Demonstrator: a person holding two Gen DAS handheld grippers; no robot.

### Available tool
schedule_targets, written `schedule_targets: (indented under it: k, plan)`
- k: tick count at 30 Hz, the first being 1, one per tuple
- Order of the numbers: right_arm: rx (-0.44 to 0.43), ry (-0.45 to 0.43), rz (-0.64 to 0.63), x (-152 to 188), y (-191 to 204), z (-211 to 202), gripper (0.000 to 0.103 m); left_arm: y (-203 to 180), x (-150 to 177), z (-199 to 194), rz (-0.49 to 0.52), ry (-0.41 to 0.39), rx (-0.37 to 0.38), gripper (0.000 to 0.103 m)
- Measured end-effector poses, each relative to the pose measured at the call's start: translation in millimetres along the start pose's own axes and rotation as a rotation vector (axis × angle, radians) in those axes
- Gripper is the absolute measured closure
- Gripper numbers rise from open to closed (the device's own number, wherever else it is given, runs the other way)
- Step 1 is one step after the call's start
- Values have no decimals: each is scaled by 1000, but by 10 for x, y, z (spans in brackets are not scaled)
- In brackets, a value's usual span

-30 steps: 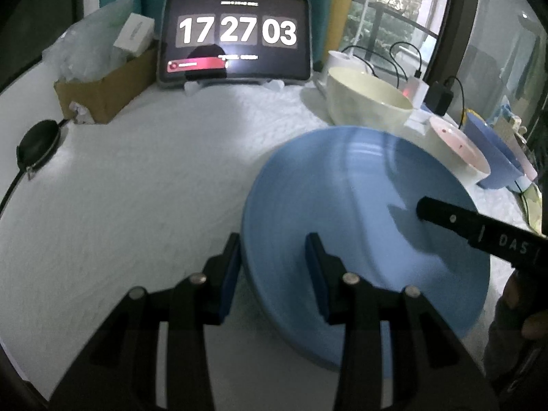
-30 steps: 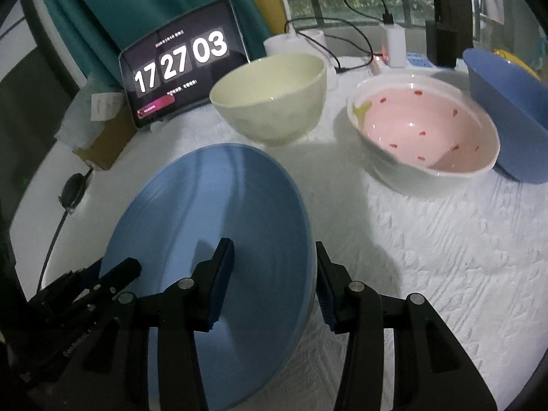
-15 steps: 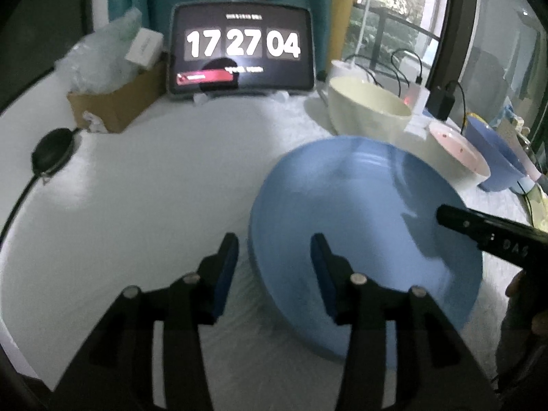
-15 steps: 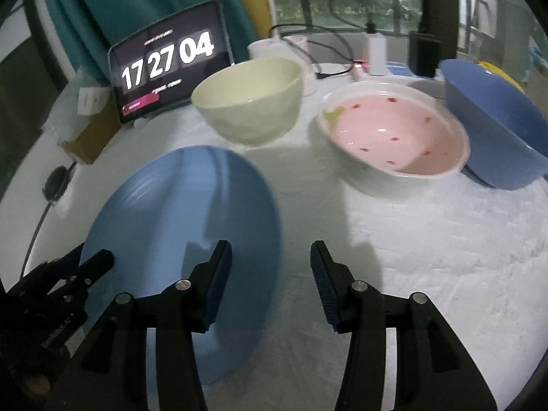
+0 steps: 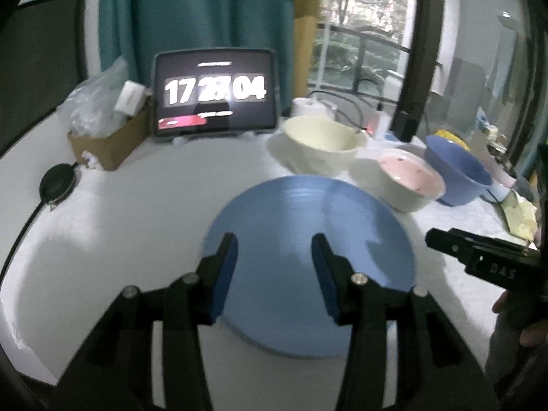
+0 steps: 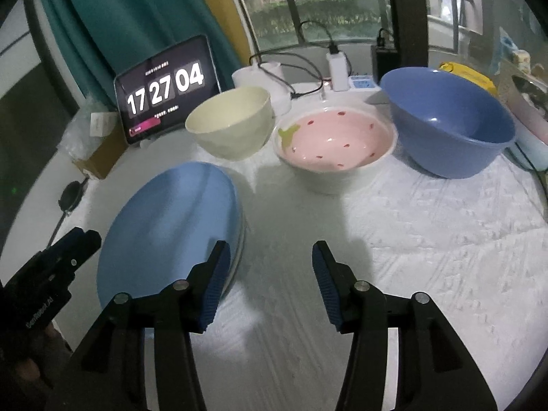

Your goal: Organize plates and bowls

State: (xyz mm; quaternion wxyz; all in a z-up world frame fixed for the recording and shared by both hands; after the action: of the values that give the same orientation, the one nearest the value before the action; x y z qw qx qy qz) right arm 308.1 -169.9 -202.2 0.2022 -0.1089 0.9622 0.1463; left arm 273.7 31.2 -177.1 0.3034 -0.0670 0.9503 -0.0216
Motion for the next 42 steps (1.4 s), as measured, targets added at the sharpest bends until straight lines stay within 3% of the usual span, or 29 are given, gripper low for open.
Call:
schedule_targets:
  k: [13,26,42]
  plan:
    - [21,-66,83,140,-632,-409,51,-866,-32,-100,112,-5,97,56]
    - [40,-123,152,173,-1213,-685,51,-1518,-152,-160,206,-34,127,56]
    - [94,-181,181,-146,-1759,-849,51,-2094,-476,-61,272,-83,167,56]
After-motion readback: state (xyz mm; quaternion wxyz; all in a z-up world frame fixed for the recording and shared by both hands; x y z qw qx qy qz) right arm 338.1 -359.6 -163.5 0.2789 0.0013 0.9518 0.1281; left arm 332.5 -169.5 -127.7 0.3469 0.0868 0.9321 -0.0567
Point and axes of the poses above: each gripper's, at about its wrist camera, not at the fingertips, and z roughly the way its jaws point, y to its left, x to its underside, the point moved 8 cm from there along z, roughly the way its jaws point, and after that the axes turned 15 degrees about y, right-handed, at the moved point
